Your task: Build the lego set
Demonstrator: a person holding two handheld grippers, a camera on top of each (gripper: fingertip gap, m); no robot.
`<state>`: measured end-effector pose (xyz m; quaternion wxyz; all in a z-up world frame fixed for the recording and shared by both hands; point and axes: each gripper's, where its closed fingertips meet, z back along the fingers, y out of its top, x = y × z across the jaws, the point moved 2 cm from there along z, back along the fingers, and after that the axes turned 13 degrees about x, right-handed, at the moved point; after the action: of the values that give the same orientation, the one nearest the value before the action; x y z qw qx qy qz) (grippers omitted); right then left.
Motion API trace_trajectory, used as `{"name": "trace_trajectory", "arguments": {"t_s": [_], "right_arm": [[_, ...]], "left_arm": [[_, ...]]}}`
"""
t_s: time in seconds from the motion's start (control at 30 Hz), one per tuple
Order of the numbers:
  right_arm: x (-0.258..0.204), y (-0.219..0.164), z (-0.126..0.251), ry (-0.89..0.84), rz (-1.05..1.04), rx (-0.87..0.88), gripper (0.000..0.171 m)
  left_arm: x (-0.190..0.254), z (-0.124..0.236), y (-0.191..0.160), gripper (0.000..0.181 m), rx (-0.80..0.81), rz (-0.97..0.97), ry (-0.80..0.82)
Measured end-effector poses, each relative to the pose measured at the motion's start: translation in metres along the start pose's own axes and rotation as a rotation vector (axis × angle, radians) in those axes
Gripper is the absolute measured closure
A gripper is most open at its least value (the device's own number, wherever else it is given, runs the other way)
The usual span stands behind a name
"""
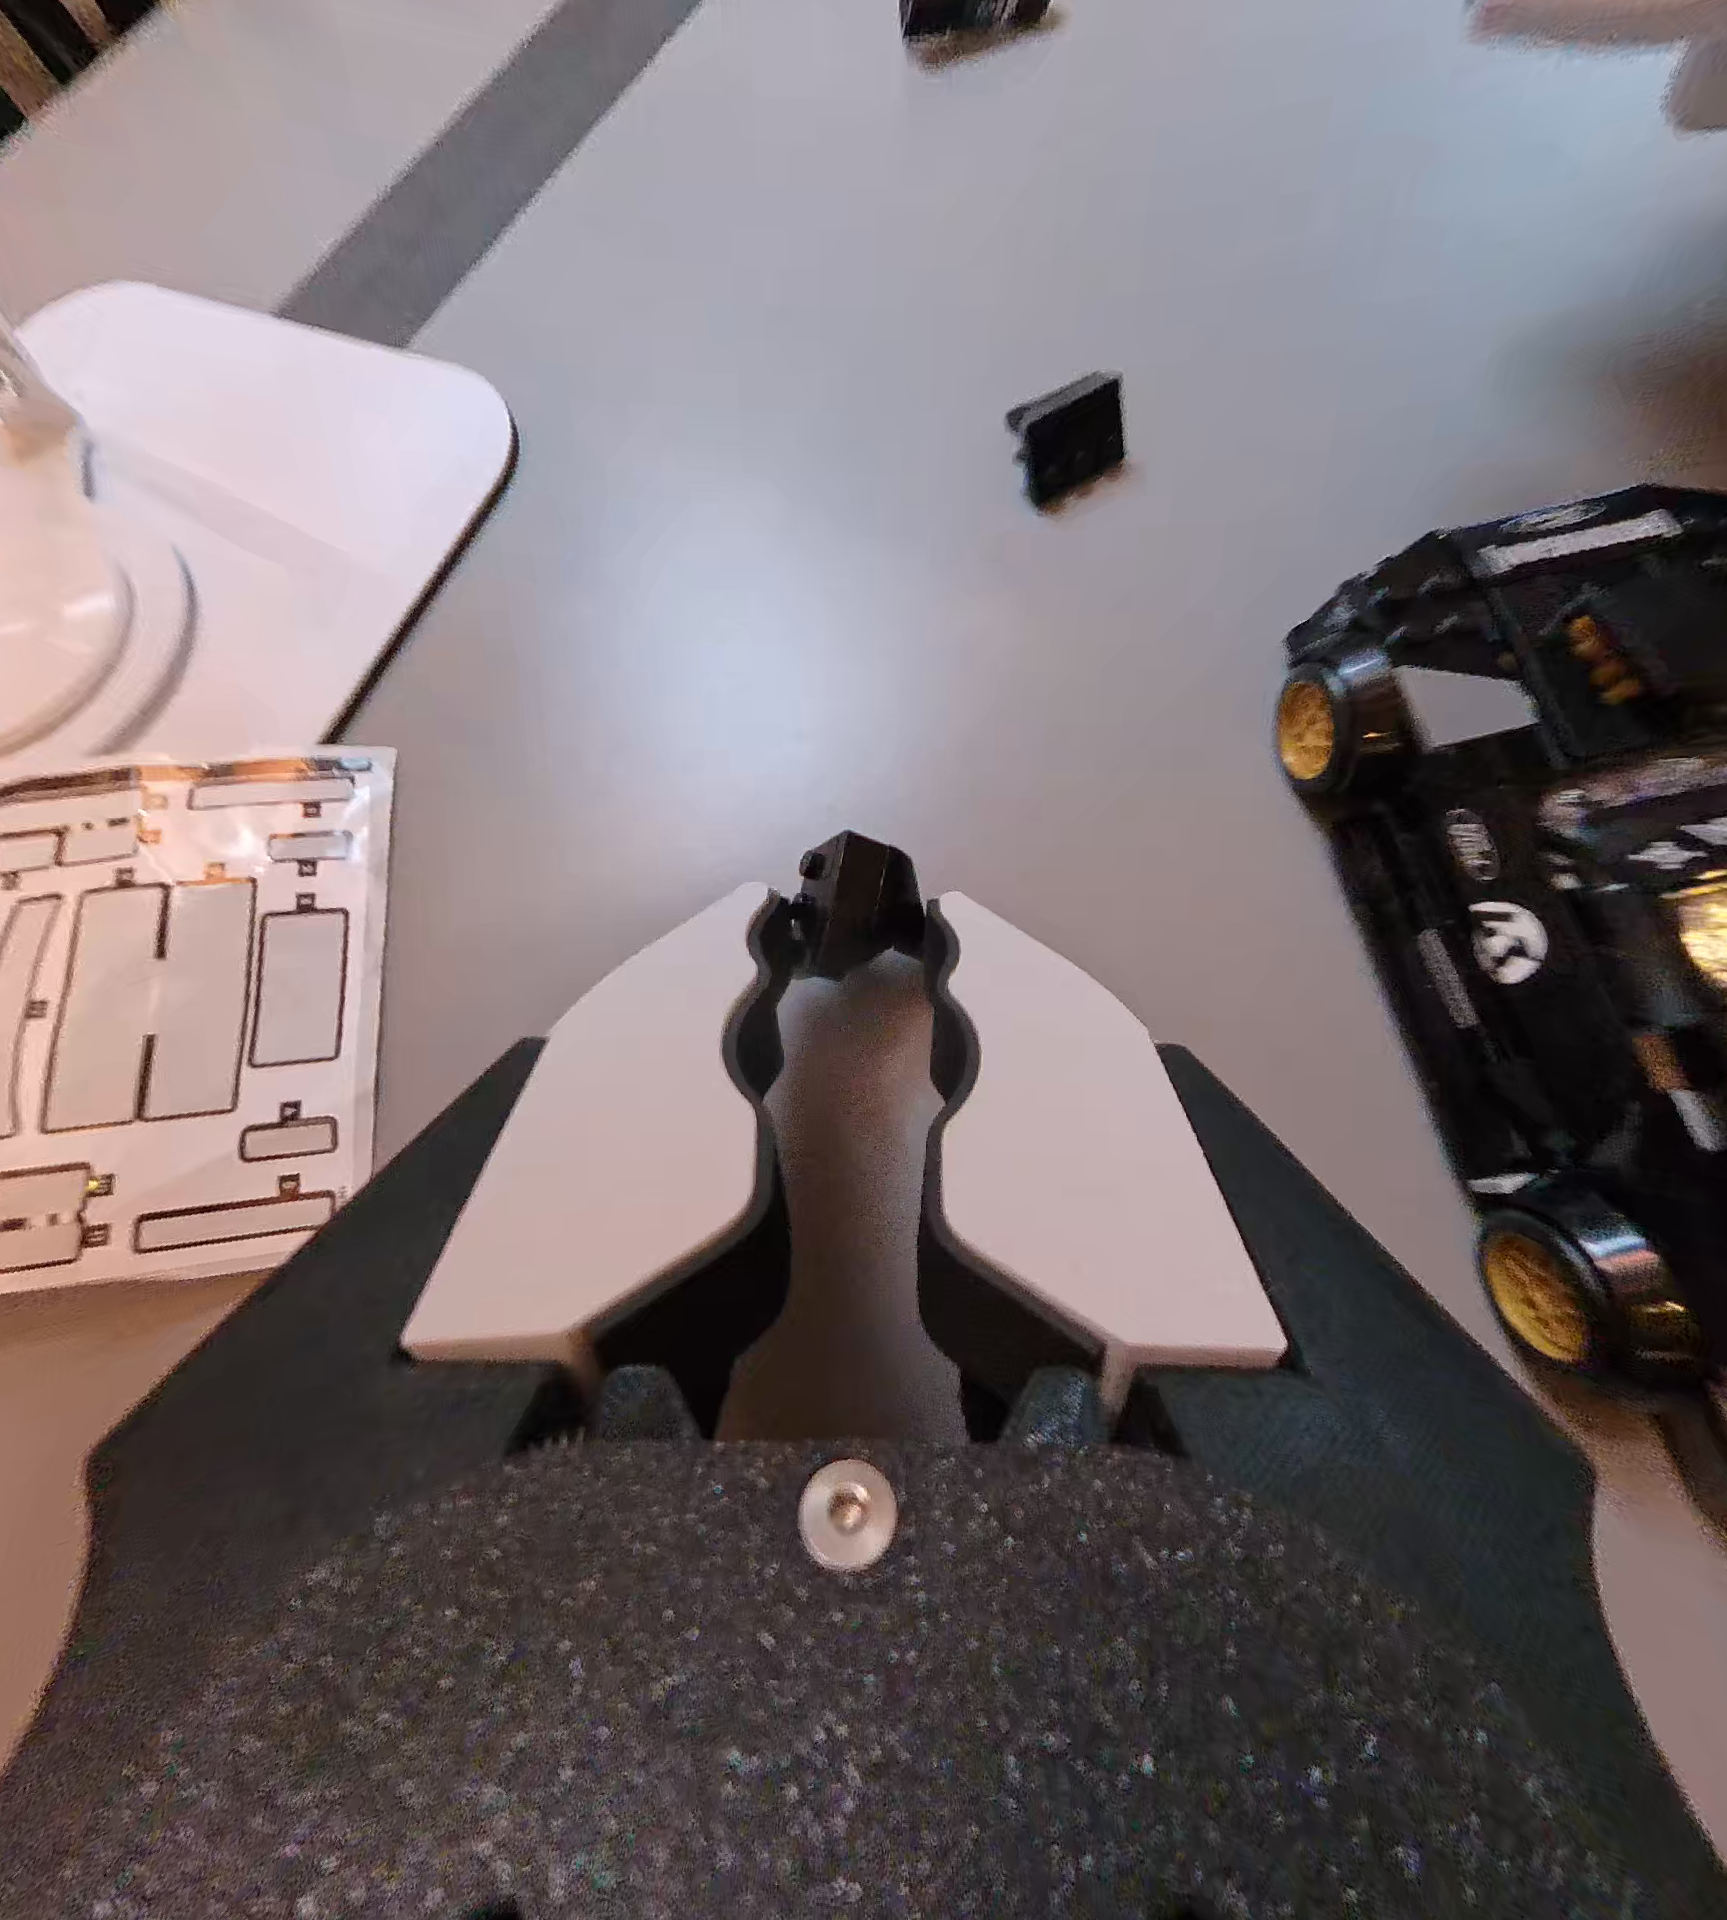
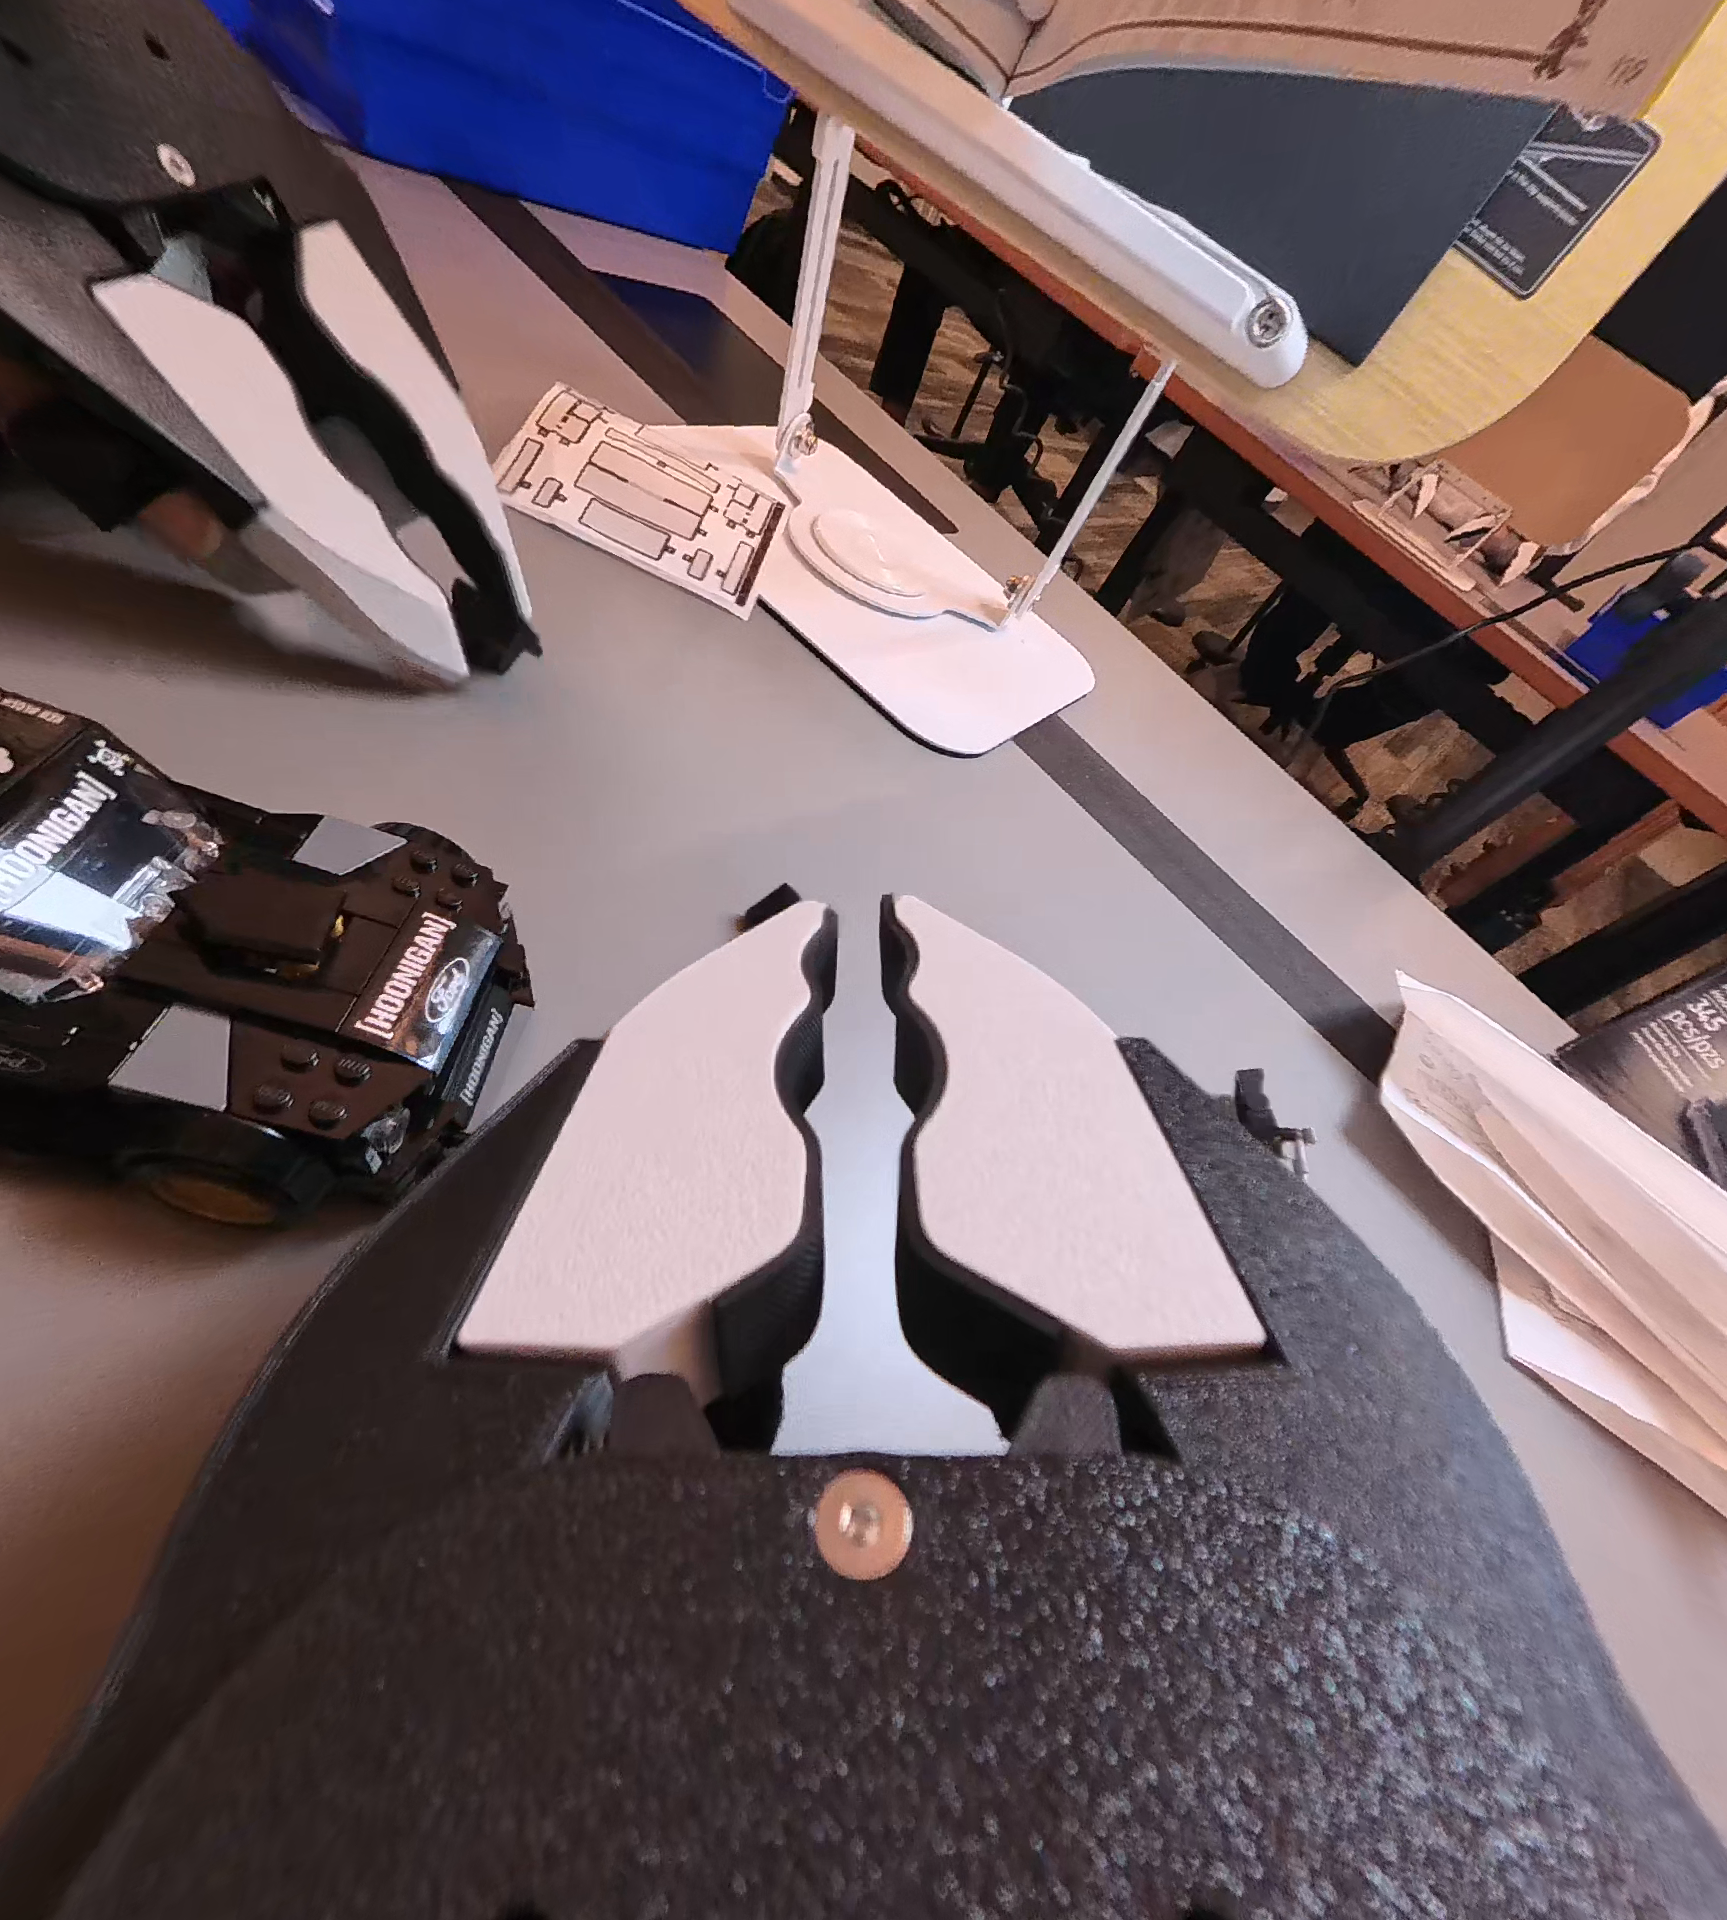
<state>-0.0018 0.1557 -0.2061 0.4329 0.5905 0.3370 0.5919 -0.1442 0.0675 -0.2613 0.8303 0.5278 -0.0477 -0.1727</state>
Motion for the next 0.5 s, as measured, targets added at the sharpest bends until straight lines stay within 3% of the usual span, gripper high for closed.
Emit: {"name": "trace_trajectory", "arguments": {"t_s": [0.1,0.3,0.4,0.5], "right_arm": [[-0.013,0.005,0.001,0.090,-0.035,0.037,0.159],[-0.059,0.024,0.017,0.454,-0.142,0.097,0.128],[-0.078,0.031,0.024,0.601,-0.070,0.066,0.119],[-0.098,0.027,0.019,0.760,0.079,-0.075,0.104]], "left_arm": [[0.010,0.017,0.021,0.156,0.071,-0.028,0.009],[0.049,0.065,0.059,0.156,0.196,-0.112,0.038],[0.073,0.091,0.063,0.156,0.236,-0.114,0.028],[0.100,0.109,0.058,0.156,0.263,-0.090,-0.002]]}}
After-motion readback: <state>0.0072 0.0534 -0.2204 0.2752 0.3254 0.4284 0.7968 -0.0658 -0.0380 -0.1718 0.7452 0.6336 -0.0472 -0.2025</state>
